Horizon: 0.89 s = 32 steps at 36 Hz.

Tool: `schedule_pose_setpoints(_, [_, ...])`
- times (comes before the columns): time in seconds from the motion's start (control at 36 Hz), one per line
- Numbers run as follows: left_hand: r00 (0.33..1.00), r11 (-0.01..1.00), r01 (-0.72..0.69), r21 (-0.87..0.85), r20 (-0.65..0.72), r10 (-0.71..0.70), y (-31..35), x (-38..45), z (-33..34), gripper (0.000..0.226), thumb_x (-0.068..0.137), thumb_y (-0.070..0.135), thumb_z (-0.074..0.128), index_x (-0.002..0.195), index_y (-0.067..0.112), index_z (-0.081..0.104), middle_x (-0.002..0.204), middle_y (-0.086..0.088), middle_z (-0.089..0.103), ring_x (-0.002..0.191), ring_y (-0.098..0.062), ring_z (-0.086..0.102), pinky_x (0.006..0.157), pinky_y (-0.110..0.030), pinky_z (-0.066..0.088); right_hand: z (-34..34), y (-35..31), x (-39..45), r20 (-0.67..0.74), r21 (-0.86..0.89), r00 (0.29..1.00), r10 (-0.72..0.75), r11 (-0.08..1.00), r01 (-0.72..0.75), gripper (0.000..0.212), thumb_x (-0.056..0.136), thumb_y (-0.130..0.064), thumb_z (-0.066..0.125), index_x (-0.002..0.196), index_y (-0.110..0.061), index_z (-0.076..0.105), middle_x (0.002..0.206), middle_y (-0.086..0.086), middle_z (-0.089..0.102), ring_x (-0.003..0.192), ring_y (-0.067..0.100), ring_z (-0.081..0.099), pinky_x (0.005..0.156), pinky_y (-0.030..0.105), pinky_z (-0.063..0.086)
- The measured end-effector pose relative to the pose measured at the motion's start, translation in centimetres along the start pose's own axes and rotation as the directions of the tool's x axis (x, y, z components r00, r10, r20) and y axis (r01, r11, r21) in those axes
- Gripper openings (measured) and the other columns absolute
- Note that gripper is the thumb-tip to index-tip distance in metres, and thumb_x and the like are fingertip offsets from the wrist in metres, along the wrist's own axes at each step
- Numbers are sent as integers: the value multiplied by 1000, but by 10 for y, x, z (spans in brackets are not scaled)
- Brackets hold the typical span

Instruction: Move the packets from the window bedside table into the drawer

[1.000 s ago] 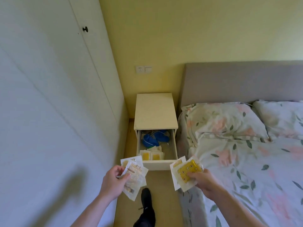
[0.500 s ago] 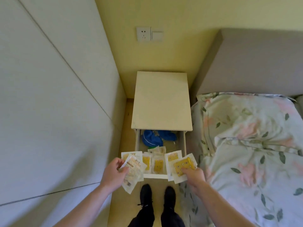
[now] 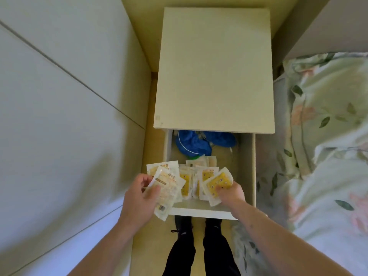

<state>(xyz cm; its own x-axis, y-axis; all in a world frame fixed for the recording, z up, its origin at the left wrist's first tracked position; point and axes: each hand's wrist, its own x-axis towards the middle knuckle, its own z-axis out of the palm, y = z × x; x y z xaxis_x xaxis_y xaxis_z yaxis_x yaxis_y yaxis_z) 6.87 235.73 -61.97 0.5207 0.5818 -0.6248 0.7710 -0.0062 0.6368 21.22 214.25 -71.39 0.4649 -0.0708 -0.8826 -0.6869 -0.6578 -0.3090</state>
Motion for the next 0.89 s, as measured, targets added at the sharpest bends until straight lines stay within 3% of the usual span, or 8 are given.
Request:
schedule_pose_setpoints(0.14, [1000,1000,-20,-4,-6,20,-9,17,13,10,97,23,63,96,30,55,115,9,67,103,-19,69,59,-32,63,14,15,24,20,-127,1000,-20,992,23,18,94,-19,64,109,-23,56,98,1,64,96,25,64,83,39,57])
schedule_pose_setpoints(0.31, [999,999,-39,-12,10,39,-6,17,18,9,97,24,63,98,30,56,114,9,68,99,-18,70,56,-27,61,8,18,29,-10,-405,991,-136,907,120,8,92,-12,57,93,-19,61,78,-1,59,73,20,58,63,28,48])
schedule_pose_setpoints(0.44, [999,999,-42,8,25,41,-6,15,15,10,96,25,64,99,29,56,117,9,67,101,-21,70,57,-28,62,3,16,28,-2,-425,973,-230,881,208,19,95,-13,58,83,-26,65,78,-6,63,69,11,58,52,21,43])
schedule_pose_setpoints(0.53, [999,999,-45,23,31,44,-8,16,14,12,96,24,64,100,30,55,118,11,67,102,-21,69,60,-30,63,5,13,33,20,-441,970,-241,869,225,20,96,-15,58,81,-26,64,81,-3,65,71,14,59,56,22,45])
schedule_pose_setpoints(0.61, [998,999,-46,27,32,45,-12,15,14,13,96,23,64,98,32,55,117,12,67,101,-19,69,60,-28,62,10,13,40,25,-442,978,-208,875,198,16,96,-13,59,86,-26,63,89,0,67,78,17,62,67,28,53])
schedule_pose_setpoints(0.75, [997,997,-55,49,60,52,-18,13,16,15,95,23,65,97,33,54,117,15,67,101,-18,69,62,-29,63,15,17,46,9,-414,983,-183,894,170,13,93,-10,64,97,-22,65,90,-2,65,77,13,59,66,25,49])
schedule_pose_setpoints(0.83, [996,997,-60,56,67,56,-19,12,18,15,95,22,66,97,32,54,117,14,68,101,-17,69,62,-28,62,14,22,49,-43,-479,974,-224,860,177,32,88,-11,71,116,-21,59,107,0,63,89,16,61,72,26,52])
schedule_pose_setpoints(0.89, [995,996,-67,66,72,62,-18,11,19,15,95,22,66,97,31,54,117,15,68,101,-17,69,61,-27,62,13,25,51,-62,-537,964,-260,823,187,53,86,-14,75,132,-20,50,123,4,56,105,21,59,88,33,55])
